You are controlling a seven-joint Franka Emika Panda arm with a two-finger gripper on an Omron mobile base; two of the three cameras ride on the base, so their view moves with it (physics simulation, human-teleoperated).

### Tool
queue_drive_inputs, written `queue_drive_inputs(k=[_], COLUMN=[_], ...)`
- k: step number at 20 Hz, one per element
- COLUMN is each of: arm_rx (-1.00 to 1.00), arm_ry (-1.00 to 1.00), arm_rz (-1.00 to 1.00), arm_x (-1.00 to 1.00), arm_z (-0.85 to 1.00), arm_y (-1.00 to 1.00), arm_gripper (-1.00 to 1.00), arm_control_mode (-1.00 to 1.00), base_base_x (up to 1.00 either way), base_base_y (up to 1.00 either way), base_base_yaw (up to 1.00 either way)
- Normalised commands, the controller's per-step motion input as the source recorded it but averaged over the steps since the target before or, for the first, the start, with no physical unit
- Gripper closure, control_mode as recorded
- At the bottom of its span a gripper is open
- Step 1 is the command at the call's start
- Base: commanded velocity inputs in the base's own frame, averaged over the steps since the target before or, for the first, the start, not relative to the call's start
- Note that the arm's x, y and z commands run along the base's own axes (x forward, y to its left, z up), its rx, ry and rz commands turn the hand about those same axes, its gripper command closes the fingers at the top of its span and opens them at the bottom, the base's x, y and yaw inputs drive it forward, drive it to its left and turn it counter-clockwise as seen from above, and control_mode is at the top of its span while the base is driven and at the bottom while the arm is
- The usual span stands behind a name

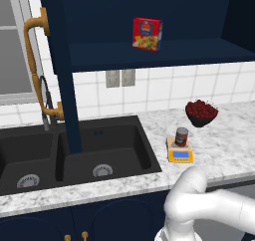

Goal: Pick the canned food and place it on the digital scale for weighing, and close the cabinet.

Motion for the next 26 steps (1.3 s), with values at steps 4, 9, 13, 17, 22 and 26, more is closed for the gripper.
queue_drive_inputs(k=[4,9,13,17,22,26], arm_rx=[0.1,0.07,0.0,-0.09,-0.3,-0.33], arm_ry=[0.11,-0.08,-0.28,-0.36,-0.26,-0.15], arm_rz=[0.12,0.13,0.1,0.03,-0.04,-0.03], arm_x=[0.0,-0.45,-0.99,-0.48,-0.04,0.0], arm_z=[0.52,0.69,0.79,0.38,0.69,0.91], arm_y=[-0.44,-0.16,0.61,1.0,1.0,1.0], arm_gripper=[-1.0,-1.0,-1.0,-1.0,-1.0,-1.0], arm_control_mode=[-1.0,-1.0,-1.0,-1.0,-1.0,-1.0], base_base_x=[0.0,0.0,0.0,0.0,0.0,0.0], base_base_y=[0.0,0.0,0.0,0.0,0.0,0.0], base_base_yaw=[0.0,0.0,0.0,0.0,0.0,0.0])
